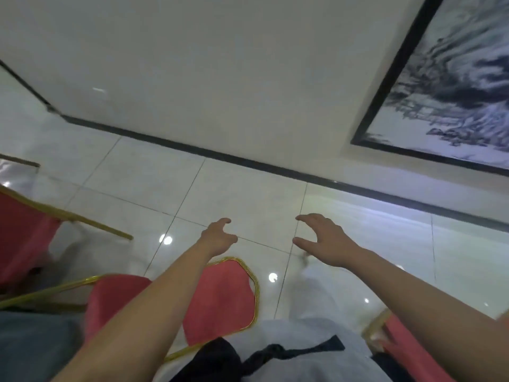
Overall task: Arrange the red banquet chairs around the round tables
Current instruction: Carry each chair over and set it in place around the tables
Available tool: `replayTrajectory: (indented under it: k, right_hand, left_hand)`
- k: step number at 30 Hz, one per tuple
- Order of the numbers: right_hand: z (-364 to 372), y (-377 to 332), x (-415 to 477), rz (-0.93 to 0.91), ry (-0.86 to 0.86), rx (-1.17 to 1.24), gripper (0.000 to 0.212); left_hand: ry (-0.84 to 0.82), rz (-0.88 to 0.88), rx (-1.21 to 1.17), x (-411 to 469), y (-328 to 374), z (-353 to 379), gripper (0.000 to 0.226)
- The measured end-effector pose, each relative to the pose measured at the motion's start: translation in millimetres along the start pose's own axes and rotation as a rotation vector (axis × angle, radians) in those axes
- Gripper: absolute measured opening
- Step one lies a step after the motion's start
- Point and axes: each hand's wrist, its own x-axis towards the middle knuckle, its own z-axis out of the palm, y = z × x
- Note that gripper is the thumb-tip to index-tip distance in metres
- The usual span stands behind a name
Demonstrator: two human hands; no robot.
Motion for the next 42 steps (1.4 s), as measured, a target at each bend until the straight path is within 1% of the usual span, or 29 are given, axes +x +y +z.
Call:
replayTrajectory:
  k: [2,4,9,12,14,17,21,25,28,31,35,37,40,42]
  right_hand:
    - [-18.9,7.8,49.8,-0.091,-0.085,-0.067,0.063]
    - [-38.7,9.4,98.6,-0.169,-0.170,-0.109,0.063]
    - [-72.6,-14.8,181.9,-0.389,-0.397,-0.233,0.063]
    - [-76.6,-42.2,214.0,-0.540,-0.487,-0.322,0.063]
    - [-71.2,-63.8,225.3,-0.626,-0.544,-0.373,0.065]
    - [-55.0,-91.2,227.7,-0.730,-0.614,-0.430,0.065]
    - [-29.5,-115.6,220.0,-0.816,-0.685,-0.560,0.065]
    - [-0.8,-120.4,211.1,-0.834,-0.754,-0.790,0.068]
    - [33.4,-117.4,216.1,-0.857,-0.765,-0.944,0.070]
    - [82.0,-107.1,232.7,-0.875,-0.775,-1.061,0.072]
    - [178.8,-73.7,276.8,-0.898,-0.864,-1.276,0.085]
    - [240.8,-52.5,308.4,-0.899,-0.865,-1.353,0.091]
    - [340.6,-15.6,365.0,-0.866,-0.849,-1.343,0.099]
    - [403.5,9.0,403.4,-0.772,-0.843,-1.210,0.105]
  left_hand:
    - [0.066,-0.104,-0.087,17.1,-2.4,-2.8,0.064]
    - [0.148,-0.242,-0.236,18.6,-5.4,-3.9,0.061]
    - [0.322,-0.543,-0.473,-17.1,-10.4,9.2,0.057]
    - [0.482,-0.641,-0.703,-47.1,-6.2,26.2,0.061]
    - [0.573,-0.684,-0.828,-68.7,-3.4,42.9,0.057]
    - [0.627,-0.755,-0.944,-95.3,-5.8,73.0,0.043]
    - [0.664,-0.877,-1.135,-115.7,-25.1,119.8,0.056]
    - [0.692,-0.939,-1.315,-120.4,-45.3,171.1,0.060]
    - [0.685,-1.019,-1.428,-110.5,-65.1,212.5,0.059]
    - [0.631,-1.103,-1.447,-94.1,-81.9,255.9,0.060]
    - [0.529,-1.182,-1.264,-43.3,-121.9,320.7,0.067]
    - [0.528,-1.186,-1.226,-4.7,-154.1,352.4,0.070]
    - [0.609,-1.198,-1.304,67.6,-213.2,404.5,0.076]
    - [0.692,-1.221,-1.391,118.7,-255.0,441.3,0.079]
